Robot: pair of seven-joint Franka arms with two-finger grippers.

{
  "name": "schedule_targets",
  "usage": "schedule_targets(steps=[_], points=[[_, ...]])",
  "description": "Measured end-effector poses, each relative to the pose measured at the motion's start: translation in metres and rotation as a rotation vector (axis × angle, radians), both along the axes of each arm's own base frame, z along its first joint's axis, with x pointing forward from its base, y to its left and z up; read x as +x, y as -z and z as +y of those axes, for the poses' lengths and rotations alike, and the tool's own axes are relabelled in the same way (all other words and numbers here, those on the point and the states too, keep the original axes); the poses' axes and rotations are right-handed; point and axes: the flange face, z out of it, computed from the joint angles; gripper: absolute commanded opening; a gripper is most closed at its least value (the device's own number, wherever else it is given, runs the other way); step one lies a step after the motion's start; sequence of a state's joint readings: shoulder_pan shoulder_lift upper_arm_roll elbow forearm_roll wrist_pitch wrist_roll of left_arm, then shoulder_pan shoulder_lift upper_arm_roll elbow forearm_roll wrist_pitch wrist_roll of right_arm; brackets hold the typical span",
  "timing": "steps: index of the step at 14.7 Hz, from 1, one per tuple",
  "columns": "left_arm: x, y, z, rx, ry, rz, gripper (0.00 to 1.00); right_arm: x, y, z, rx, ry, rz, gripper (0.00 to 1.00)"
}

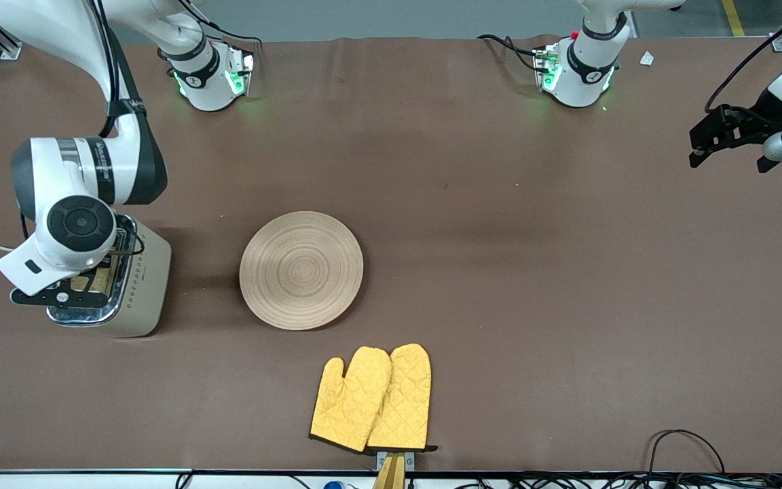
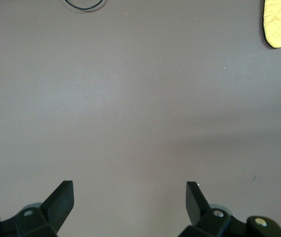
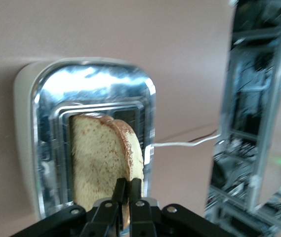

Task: Move plate and put bread in toaster

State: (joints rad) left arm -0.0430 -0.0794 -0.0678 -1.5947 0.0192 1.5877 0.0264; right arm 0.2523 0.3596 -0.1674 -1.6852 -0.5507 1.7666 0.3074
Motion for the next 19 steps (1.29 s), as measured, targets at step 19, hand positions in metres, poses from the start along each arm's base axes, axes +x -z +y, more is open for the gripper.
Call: schedule_targets(steps=[19], points=[[0.000,0.000,0.000,0.000,-0.001,0.000,1.00,-0.069,-0.259,-0.036,0.613,0.020,-0.127,1.00]])
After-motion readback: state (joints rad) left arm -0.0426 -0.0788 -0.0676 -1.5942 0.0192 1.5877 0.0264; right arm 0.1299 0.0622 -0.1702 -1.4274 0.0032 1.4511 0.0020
